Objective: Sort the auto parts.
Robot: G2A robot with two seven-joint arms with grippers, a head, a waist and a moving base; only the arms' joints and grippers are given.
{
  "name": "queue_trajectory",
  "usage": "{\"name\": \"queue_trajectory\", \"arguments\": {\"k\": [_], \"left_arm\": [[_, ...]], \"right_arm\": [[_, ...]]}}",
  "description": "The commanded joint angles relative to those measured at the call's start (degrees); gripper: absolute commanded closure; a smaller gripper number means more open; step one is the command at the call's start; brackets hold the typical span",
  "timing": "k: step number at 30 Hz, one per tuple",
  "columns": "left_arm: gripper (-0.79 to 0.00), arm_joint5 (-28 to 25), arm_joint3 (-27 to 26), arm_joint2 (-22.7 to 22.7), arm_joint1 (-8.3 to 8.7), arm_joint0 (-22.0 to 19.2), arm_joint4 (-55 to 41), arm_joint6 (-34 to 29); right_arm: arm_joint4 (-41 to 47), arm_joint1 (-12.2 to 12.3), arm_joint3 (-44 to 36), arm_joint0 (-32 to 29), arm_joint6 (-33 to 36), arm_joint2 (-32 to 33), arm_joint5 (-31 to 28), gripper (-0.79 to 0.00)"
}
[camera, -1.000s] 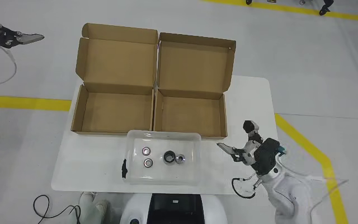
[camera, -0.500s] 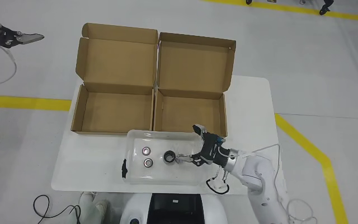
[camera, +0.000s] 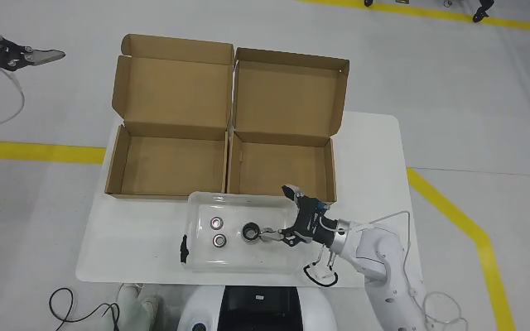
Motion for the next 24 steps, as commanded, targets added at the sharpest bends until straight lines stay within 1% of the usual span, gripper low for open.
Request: {"name": "queue_trajectory", "arguments": {"k": [1,9,16,19,24], "left_arm": [[-0.785,0.0,0.0,0.0,0.00,0.0,0.0,0.0],[-0.785,0.0,0.0,0.0,0.00,0.0,0.0,0.0],[-0.785,0.0,0.0,0.0,0.00,0.0,0.0,0.0],[-0.785,0.0,0.0,0.0,0.00,0.0,0.0,0.0],[-0.785,0.0,0.0,0.0,0.00,0.0,0.0,0.0]], "right_arm": [[0.0,0.0,0.0,0.0,0.0,0.0,0.0,-0.785],[-0.6,0.0,-0.1,0.1,0.6,-0.1,0.4,-0.785],[-3.6,0.3,-1.6,3.8,9.2,-5.3,0.3,-0.785],[-5.0,0.3,-1.8,6.1,14.0,-8.6,-0.3,-0.785],[-3.8,0.0,-1.0,9.7,19.6,-13.1,0.0,-0.785]]}}
